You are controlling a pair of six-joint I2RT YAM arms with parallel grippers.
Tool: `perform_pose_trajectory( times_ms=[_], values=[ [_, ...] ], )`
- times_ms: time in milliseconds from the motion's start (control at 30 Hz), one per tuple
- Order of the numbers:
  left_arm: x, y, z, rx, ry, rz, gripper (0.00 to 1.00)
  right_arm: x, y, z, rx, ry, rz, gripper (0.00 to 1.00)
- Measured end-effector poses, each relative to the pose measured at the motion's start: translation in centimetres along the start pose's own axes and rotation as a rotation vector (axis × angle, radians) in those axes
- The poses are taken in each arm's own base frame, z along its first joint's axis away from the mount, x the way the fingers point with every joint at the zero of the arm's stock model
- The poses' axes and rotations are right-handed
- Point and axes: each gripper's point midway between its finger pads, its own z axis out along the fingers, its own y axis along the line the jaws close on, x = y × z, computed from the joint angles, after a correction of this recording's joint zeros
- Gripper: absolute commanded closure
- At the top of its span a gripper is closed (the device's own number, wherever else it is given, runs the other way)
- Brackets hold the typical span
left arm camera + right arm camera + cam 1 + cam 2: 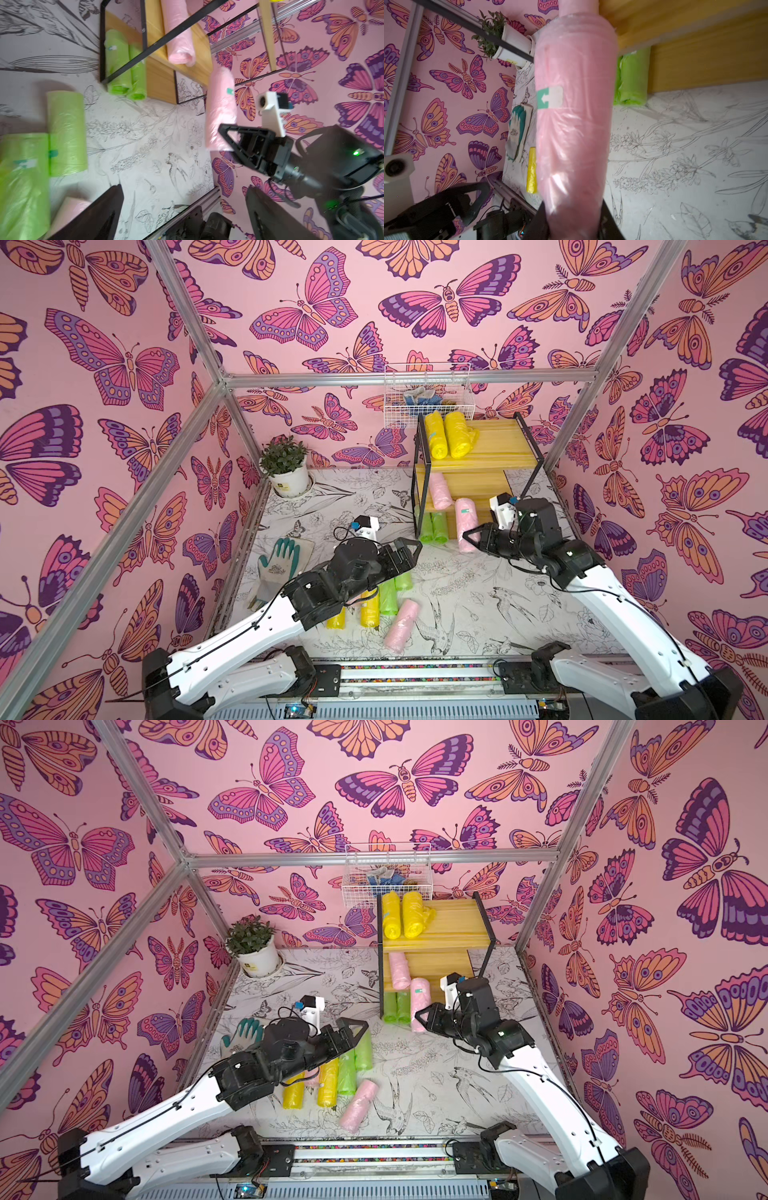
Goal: Sort the rolls of trash bags by color and place them on the shelf
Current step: Place the roll of trash bags on the shelf.
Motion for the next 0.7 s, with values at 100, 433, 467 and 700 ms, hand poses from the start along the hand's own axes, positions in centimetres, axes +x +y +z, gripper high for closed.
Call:
perform_pose_trajectory(
  times_ms=[100, 433, 467, 700],
  values=[
    [0.7, 1.8, -0.1, -0.056, 0.021, 0.029, 0.03, -1.9, 0.0, 0.6, 0.032, -0.03, -0.038, 1.0],
    [1.6, 3.4, -0.2, -0.118, 0.06, 0.124, 0.04, -5.4, -1.1, 3.4, 0.113, -0.103, -0.13, 1.0],
    [1.6, 3.5, -0.2, -0.12, 0.062, 0.132, 0.04, -5.7, -1.2, 3.7, 0.119, -0.112, -0.138, 1.0],
    [1.7, 3.7, -0.2, -0.126, 0.068, 0.175, 0.04, -6.8, -2.0, 5.5, 0.141, -0.133, -0.179, 1.0]
  ],
)
